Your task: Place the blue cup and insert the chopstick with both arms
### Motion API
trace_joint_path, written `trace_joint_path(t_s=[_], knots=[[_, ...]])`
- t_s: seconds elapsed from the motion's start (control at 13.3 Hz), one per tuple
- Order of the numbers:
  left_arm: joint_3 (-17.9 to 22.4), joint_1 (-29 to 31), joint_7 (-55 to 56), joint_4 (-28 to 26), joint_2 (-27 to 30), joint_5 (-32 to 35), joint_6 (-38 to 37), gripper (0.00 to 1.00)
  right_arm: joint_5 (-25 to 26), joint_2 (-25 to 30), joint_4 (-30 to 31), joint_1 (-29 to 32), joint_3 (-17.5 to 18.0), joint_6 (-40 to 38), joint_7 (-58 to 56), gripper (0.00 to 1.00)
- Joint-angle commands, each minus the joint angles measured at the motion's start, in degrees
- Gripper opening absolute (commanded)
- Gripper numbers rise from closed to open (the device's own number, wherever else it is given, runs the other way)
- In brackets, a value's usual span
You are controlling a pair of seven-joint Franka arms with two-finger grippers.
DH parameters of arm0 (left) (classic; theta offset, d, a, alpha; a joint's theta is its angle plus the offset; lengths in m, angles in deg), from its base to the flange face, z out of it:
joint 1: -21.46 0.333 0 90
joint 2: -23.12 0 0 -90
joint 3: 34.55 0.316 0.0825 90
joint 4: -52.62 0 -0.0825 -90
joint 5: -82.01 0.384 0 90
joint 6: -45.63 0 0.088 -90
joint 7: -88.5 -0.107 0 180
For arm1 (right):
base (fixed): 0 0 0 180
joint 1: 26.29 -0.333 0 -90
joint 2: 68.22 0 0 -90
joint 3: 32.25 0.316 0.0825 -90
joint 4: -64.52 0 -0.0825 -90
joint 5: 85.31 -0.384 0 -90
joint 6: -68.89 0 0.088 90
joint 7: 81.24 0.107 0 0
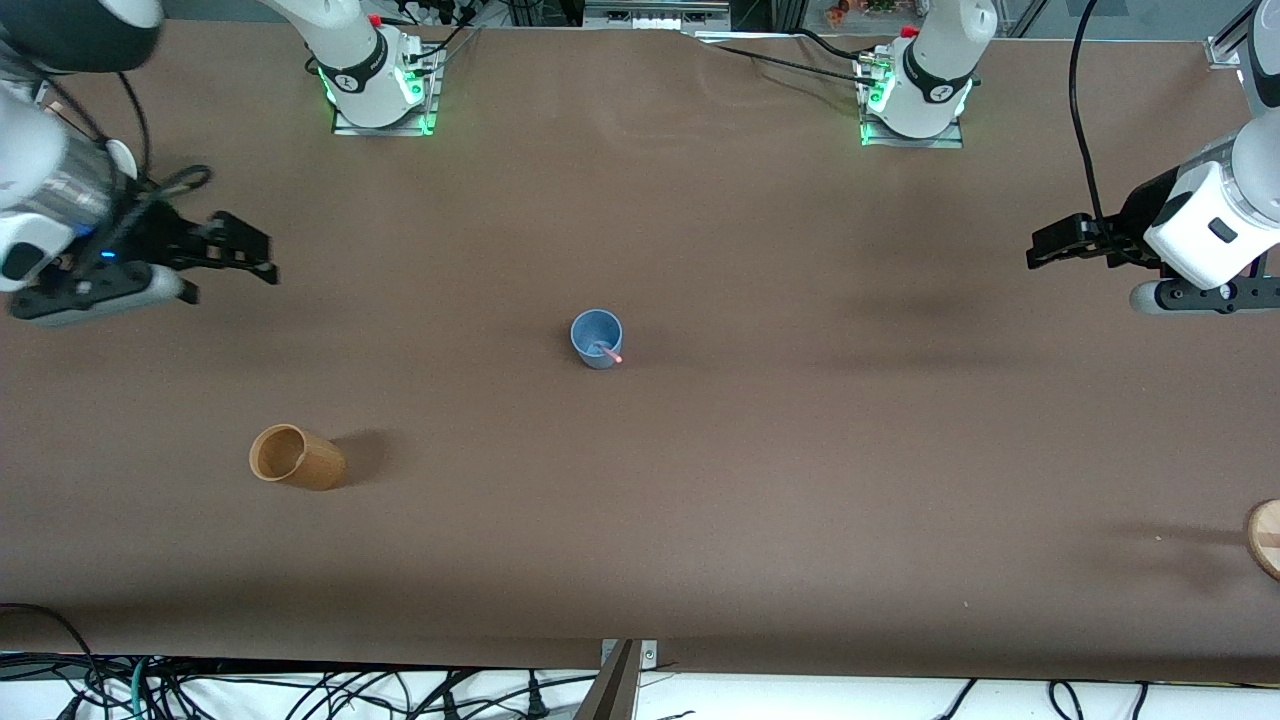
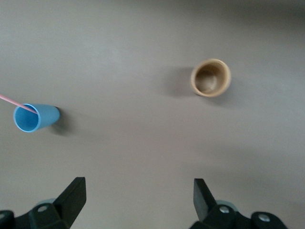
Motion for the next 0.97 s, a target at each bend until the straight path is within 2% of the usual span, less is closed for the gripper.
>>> trace_joint_path(t_s=[0.0,0.45,0.9], knots=[[0.0,-0.2,-1.0,0.0,0.6,0.7,0.4,1.00,4.6,2.4,1.1,3.9,3.6,-2.2,-0.6,1.00],[0.0,-0.2,-1.0,0.0,0.6,0.7,0.6,1.00,5.2,1.9,-2.2,4.2,3.3,-6.4,-0.1,1.00],[0.0,-0.2,-1.0,0.0,0.5,0.7,0.6,1.00,5.4,2.2,-2.3,4.1,3.3,-6.6,0.0,1.00]])
